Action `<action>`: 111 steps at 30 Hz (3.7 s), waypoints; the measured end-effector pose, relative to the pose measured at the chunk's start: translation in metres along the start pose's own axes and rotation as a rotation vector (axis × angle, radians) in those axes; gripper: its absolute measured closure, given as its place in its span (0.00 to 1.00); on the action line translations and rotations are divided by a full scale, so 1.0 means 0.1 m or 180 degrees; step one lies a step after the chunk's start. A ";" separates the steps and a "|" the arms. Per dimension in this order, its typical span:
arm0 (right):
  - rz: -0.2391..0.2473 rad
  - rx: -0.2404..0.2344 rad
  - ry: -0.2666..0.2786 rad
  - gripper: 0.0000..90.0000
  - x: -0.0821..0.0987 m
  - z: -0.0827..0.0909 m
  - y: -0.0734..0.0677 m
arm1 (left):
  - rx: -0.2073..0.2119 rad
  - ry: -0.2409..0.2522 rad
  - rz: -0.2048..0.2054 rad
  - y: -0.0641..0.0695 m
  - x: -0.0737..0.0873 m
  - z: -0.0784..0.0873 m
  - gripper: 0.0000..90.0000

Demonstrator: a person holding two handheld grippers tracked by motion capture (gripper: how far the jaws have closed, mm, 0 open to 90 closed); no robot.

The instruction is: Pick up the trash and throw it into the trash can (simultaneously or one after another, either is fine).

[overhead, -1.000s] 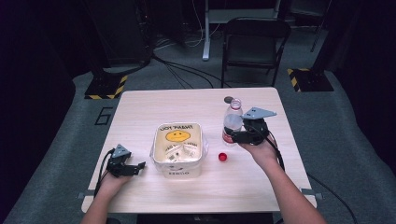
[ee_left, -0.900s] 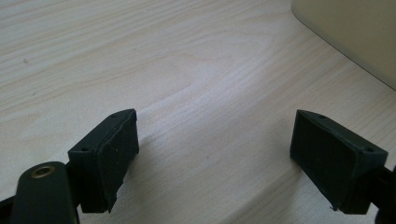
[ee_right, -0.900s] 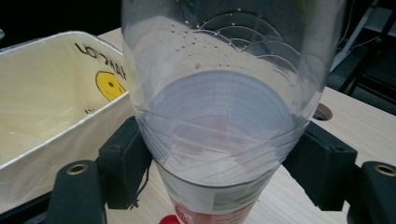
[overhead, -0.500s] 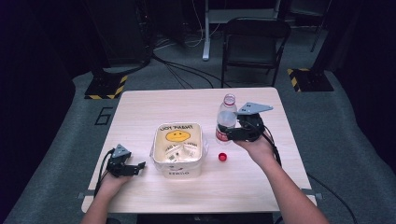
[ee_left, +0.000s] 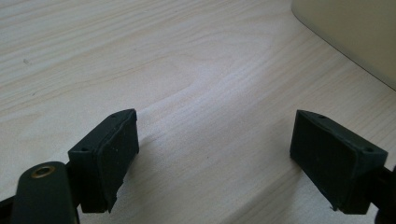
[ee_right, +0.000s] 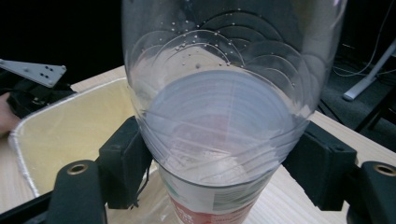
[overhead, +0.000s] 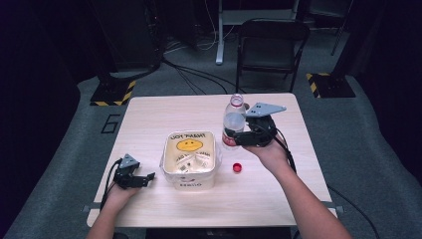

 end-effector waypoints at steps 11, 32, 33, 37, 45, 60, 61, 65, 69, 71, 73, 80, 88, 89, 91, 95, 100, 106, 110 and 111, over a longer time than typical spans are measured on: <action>0.0087 -0.0100 0.0012 0.29 -0.20 0.00 -0.06 | 0.0000 0.0000 0.0000 0.00 0.00 0.00 0.17; 0.0198 -0.0359 0.0073 0.29 -0.51 -0.20 -0.32 | 0.0000 -0.0002 -0.0001 0.00 0.00 0.00 0.17; 0.0219 -0.0385 0.0082 0.29 -0.53 -0.23 -0.36 | 0.0000 -0.0001 -0.0001 0.00 0.00 0.00 0.17; 0.0209 -0.0430 0.0099 0.29 -0.56 -0.31 -0.41 | 0.0001 -0.0001 0.0000 0.00 0.00 0.00 0.17; 0.0241 -0.0452 0.0064 0.29 -0.52 -0.45 -0.48 | 0.0003 -0.0002 -0.0004 0.00 0.00 0.00 0.17; 0.0195 -0.0441 -0.0047 0.30 -0.27 -0.73 -0.51 | 0.0006 0.0001 -0.0003 0.00 0.00 0.00 0.17; 0.0198 -0.0431 -0.0063 0.30 -0.23 -0.77 -0.52 | 0.0007 0.0000 -0.0003 0.00 0.00 0.00 0.17; 0.0183 -0.0406 -0.0103 0.29 -0.15 -0.84 -0.53 | 0.0009 0.0001 0.0000 0.00 0.00 0.00 0.17; 0.0185 -0.0405 -0.0147 0.29 -0.07 -0.90 -0.54 | 0.0009 0.0002 -0.0002 0.00 0.00 0.00 0.17; 0.0182 -0.0402 -0.0175 0.29 -0.03 -0.93 -0.54 | 0.0010 0.0001 -0.0003 0.00 0.00 0.00 0.17; 0.0173 -0.0400 -0.0193 0.29 0.01 -0.95 -0.55 | 0.0010 0.0002 -0.0003 0.00 0.00 0.00 0.17; 0.0143 -0.0373 -0.0223 0.29 0.12 -1.04 -0.56 | 0.0010 0.0002 -0.0002 0.00 0.00 0.00 0.17; 0.0173 -0.0336 -0.0303 0.29 0.20 -1.11 -0.58 | 0.0010 0.0000 -0.0004 0.00 0.00 0.00 0.17; 0.0164 -0.0337 -0.0322 0.29 0.22 -1.12 -0.59 | 0.0010 0.0001 -0.0003 0.00 0.00 0.00 0.17; 0.0167 -0.0325 -0.0339 0.29 0.23 -1.13 -0.60 | 0.0011 0.0000 -0.0004 0.00 0.00 0.00 0.17; 0.0200 -0.0266 -0.0361 0.26 0.23 -1.13 -0.62 | 0.0011 0.0000 -0.0004 0.00 0.00 0.00 0.17; 0.0189 -0.0236 -0.0330 0.23 0.22 -1.10 -0.60 | 0.0011 0.0001 -0.0005 0.00 0.00 0.00 0.17; 0.0175 -0.0211 -0.0278 0.21 0.20 -1.06 -0.58 | 0.0011 0.0002 -0.0003 0.00 0.00 0.00 0.17; 0.0179 -0.0229 -0.0259 0.20 0.19 -0.98 -0.58 | 0.0010 0.0000 -0.0004 0.00 0.00 0.00 0.17; 0.0201 -0.0241 -0.0237 0.19 0.19 -0.95 -0.58 | 0.0010 0.0002 -0.0002 0.00 0.00 0.00 0.17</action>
Point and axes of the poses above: each handheld gripper's, and its own axes: z roughly backward along the jaws, x roughly out of its underside, y roughly to its right, the point moved 3 cm from there along -z, roughly forward along the jaws, and after that the axes turned 10 degrees about z, right-handed, at the moved point
